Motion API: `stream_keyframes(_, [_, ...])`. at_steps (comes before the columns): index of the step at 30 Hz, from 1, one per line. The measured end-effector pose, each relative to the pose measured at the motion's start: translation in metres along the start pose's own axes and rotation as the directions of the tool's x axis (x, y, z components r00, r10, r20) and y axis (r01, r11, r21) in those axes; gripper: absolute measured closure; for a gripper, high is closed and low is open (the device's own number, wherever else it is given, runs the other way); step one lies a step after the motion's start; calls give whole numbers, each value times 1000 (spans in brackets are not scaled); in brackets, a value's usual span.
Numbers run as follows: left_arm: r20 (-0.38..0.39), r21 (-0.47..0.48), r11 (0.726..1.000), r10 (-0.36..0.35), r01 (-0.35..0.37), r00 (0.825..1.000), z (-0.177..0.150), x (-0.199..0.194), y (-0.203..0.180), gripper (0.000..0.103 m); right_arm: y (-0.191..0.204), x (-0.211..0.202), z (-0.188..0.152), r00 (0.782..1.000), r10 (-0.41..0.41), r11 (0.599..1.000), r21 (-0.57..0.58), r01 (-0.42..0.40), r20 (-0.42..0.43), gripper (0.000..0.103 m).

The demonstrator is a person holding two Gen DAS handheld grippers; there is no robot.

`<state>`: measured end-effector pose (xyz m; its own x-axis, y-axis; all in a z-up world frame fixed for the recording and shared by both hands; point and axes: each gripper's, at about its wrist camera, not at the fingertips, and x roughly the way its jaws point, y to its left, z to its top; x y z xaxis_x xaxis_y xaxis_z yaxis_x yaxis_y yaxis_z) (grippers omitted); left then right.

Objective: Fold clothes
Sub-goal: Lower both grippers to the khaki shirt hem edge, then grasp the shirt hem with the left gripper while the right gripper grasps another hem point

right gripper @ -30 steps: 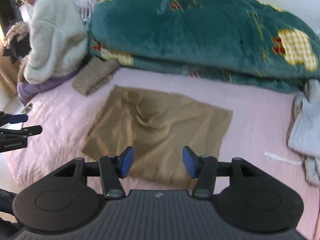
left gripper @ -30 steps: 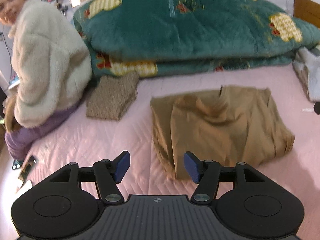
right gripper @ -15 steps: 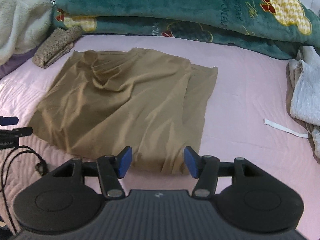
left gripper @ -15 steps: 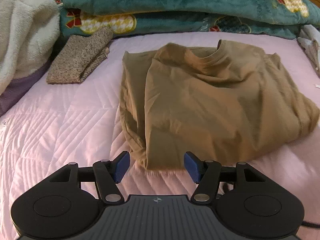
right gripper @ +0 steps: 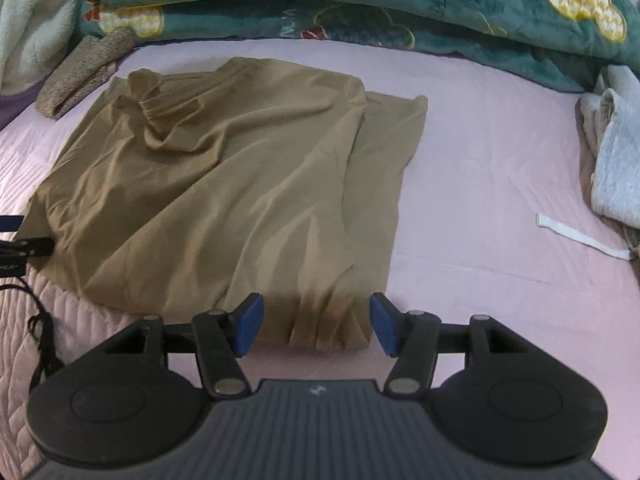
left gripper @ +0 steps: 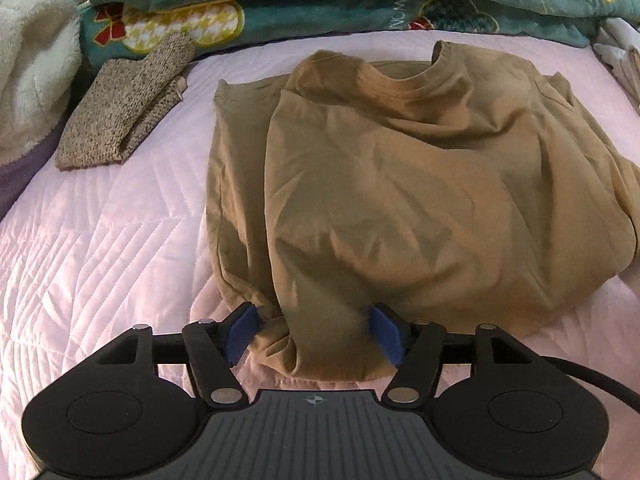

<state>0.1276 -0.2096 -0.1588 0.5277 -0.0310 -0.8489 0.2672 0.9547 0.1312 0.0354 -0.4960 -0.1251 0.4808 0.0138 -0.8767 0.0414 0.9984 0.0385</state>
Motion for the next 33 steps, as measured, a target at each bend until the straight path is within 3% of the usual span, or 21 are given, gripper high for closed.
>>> stream_keyframes(7, [1,4,1000,1,-1,1000,0,9,0,31,0,25,-3,999,16,999,-35,-18,-43,41])
stream_keyframes(11, [9,-2,1000,5,-5,1000,-1,10,-1,31,2,33,-5,997,11,999,-45,-14,-77,34])
stream_keyframes(19, [-1,-50,995,-85,85,996,2,12,5,61,8,39,-2,995,8,997,-71,-15,-100,34])
stream_keyframes(22, [6,-59,992,-115,115,993,3,11,6,78,8,40,1,993,38,996,-73,-47,-109,55])
stream_keyframes(24, [9,-70,989,-131,131,991,3,10,8,84,9,39,3,992,60,994,-86,-69,-107,82])
stream_keyframes(25, [10,-77,987,-138,138,990,3,10,9,86,9,38,4,992,70,993,-87,-80,-105,87])
stream_keyframes(27, [13,-87,985,-151,152,988,4,8,10,89,9,37,6,991,83,993,-79,-92,-103,93])
stream_keyframes(33, [26,-84,979,-187,188,982,8,-4,18,90,5,22,13,992,99,994,-46,-102,-78,95])
